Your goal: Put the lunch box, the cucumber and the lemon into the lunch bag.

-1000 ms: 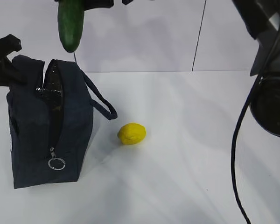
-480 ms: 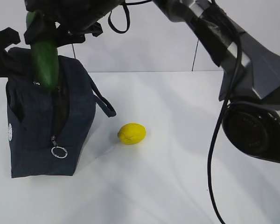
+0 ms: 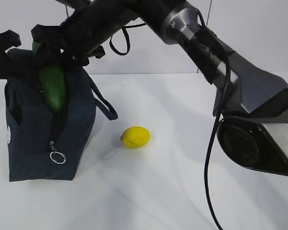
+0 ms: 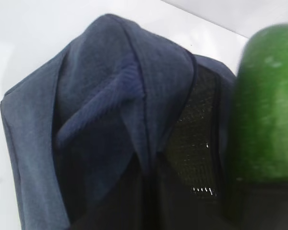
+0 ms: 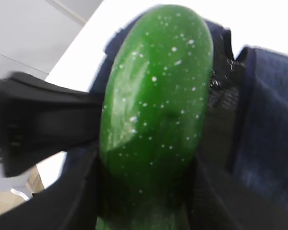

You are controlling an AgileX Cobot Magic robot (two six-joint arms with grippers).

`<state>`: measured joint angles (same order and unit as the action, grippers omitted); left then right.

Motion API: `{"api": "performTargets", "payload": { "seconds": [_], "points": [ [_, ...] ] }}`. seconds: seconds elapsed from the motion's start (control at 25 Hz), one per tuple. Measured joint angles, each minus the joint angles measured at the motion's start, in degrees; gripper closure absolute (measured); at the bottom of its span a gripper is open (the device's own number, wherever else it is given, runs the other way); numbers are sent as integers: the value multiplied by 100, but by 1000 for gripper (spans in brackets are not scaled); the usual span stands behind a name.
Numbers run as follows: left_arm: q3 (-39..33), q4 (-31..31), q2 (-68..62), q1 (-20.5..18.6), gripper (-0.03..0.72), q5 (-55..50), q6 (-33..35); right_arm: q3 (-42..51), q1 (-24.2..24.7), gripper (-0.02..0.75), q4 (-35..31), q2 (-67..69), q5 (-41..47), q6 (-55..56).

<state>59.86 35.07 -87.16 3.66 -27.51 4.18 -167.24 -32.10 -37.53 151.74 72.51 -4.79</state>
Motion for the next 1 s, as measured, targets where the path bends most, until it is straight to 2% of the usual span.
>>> {"api": "performTargets", "payload": {
  "seconds": [0.68,1.0],
  "points": [
    [0,0,0,0,695,45,10,9,0,356,236,61,-23,-19],
    [0,0,0,0,695,45,10,9,0,292,277,75,-34,-19]
  ]
}}
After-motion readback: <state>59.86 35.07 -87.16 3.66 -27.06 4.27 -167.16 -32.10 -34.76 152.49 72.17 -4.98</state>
